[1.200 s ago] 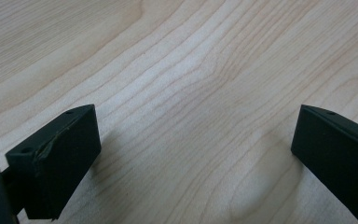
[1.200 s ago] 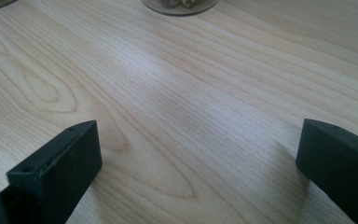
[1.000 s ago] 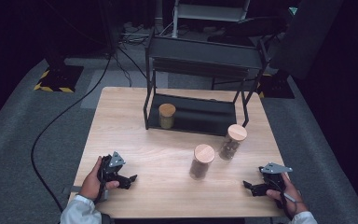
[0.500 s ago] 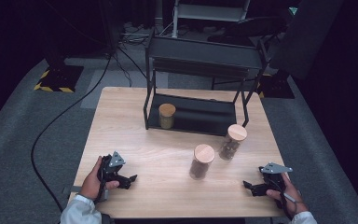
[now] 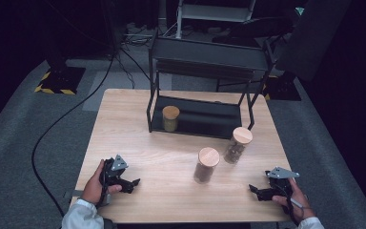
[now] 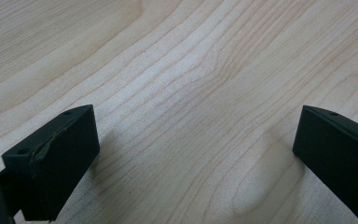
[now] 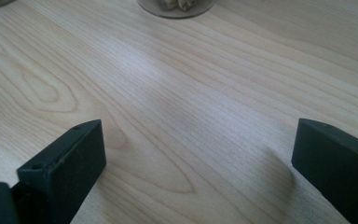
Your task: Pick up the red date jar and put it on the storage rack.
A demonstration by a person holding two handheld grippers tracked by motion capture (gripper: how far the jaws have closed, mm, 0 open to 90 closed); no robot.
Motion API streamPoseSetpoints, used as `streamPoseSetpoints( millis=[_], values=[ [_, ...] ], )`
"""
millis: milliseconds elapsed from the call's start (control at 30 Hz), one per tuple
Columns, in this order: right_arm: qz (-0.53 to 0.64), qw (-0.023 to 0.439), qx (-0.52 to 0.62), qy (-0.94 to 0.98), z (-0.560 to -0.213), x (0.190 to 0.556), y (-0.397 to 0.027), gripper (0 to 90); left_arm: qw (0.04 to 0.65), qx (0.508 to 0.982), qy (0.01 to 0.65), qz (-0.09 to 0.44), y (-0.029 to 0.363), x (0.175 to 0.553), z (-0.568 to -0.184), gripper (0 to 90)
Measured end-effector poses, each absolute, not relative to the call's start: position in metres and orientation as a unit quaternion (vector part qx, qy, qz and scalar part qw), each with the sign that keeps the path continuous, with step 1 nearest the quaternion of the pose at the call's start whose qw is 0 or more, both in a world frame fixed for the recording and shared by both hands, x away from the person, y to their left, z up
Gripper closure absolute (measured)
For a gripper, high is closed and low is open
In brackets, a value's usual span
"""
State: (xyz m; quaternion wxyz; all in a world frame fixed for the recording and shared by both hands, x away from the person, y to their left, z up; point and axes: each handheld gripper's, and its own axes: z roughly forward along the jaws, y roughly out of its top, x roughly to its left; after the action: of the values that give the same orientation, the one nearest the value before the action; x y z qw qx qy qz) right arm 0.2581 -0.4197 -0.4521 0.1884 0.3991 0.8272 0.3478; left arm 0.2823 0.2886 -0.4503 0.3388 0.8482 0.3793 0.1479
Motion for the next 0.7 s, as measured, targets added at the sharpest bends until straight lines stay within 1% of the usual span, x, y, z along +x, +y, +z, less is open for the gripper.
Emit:
streamPoseSetpoints(
  millis=[233,700],
  values=[
    [0.358,0.201,0.387,0.825,-0.448,0.251,-0.416,2.7,0.339,0.848,0.379,0.148,0.289,0.282,-0.450,0.2],
    [0.369,0.203,0.371,0.828,-0.442,0.245,-0.411,2.7,0.339,0.848,0.379,0.148,0.289,0.282,-0.450,0.2]
  ],
)
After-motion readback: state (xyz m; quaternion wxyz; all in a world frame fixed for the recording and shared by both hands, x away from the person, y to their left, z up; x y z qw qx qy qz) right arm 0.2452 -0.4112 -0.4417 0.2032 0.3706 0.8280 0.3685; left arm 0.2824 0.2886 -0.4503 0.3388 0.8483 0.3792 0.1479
